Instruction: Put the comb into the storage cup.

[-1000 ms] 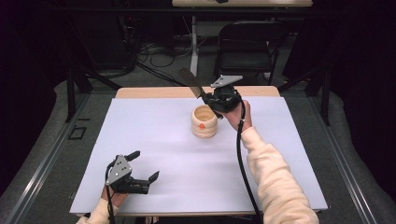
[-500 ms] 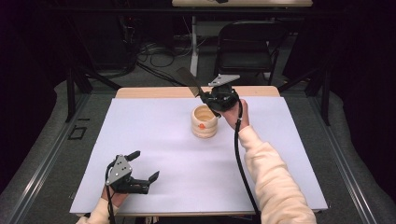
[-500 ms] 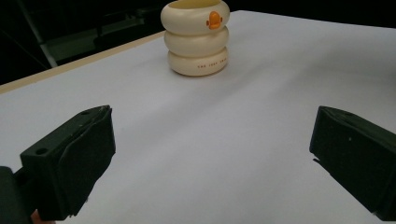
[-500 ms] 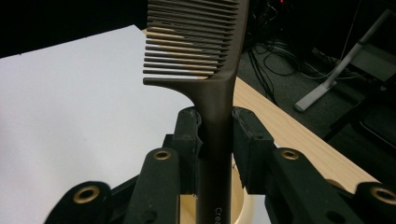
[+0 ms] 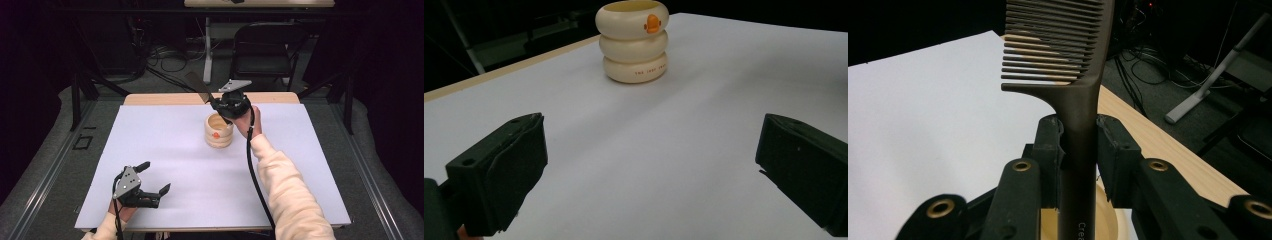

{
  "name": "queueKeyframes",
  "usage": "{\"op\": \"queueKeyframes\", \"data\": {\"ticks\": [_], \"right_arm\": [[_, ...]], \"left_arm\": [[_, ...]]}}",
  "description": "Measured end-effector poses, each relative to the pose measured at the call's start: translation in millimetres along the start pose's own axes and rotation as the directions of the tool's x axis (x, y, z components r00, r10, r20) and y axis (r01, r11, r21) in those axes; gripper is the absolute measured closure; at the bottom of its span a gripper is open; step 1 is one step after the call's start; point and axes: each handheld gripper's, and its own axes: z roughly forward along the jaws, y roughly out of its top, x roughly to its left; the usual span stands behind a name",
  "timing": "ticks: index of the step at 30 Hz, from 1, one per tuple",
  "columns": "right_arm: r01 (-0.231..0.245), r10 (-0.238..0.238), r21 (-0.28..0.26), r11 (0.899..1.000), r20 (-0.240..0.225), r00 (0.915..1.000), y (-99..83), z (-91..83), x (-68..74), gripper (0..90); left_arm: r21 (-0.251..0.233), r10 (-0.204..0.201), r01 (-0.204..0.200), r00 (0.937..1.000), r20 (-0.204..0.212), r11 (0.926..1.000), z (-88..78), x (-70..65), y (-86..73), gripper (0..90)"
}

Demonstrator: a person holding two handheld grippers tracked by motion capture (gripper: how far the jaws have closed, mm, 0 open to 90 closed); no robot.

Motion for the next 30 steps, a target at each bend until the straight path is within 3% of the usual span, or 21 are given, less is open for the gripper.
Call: {"op": "queueKeyframes", "data": {"ticks": [30], "right_arm": [[-0.012,0.012,-0.051,0.999,0.001,0.9999,0.1,14.7,-4.4,72.2]], "left_arm": [[0.0,-0.003,0.003,1.0,-0.003,1.0,-0.1,0.6,-0.1,0.1]]}}
